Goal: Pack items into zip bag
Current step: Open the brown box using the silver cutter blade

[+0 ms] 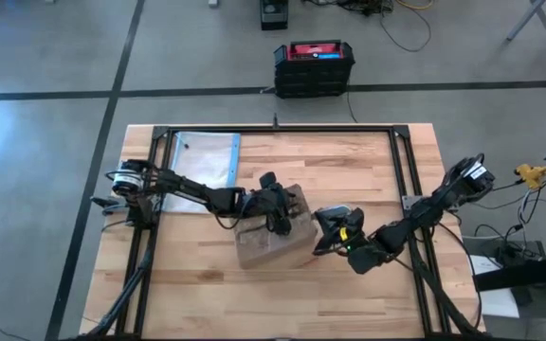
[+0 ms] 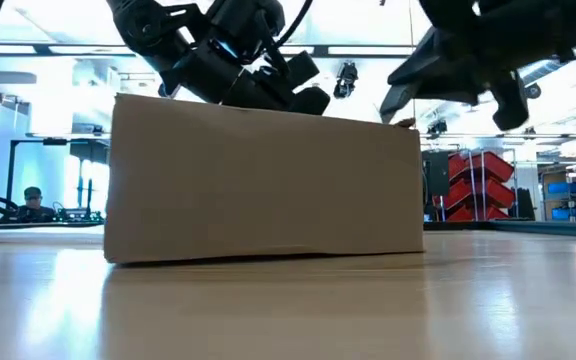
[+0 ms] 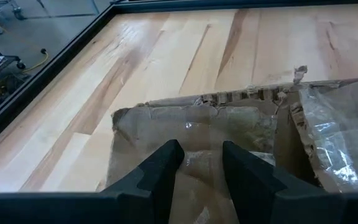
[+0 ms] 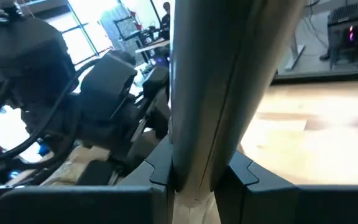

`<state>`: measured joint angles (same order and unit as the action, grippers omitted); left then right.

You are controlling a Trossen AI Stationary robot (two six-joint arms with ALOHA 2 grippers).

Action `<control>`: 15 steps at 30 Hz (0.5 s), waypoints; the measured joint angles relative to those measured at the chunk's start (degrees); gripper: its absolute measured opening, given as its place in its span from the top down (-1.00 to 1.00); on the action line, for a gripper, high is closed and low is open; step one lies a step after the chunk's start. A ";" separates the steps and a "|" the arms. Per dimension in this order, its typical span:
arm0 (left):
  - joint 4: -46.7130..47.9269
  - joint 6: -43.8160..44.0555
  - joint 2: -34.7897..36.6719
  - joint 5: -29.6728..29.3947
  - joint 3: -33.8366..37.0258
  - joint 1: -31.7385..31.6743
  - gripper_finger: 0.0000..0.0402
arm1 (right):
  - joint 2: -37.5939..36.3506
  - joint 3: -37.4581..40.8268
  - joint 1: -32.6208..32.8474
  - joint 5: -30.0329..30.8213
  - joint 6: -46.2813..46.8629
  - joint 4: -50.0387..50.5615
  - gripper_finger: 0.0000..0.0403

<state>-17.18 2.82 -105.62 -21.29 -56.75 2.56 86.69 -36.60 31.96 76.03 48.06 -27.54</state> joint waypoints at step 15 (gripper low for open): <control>2.07 -1.52 3.31 1.48 0.13 0.17 0.41 | 2.15 -0.75 -4.50 -3.52 -1.51 0.51 0.74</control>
<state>-15.10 1.30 -102.30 -19.81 -56.62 2.72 88.84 -37.34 27.46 72.50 46.55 -27.03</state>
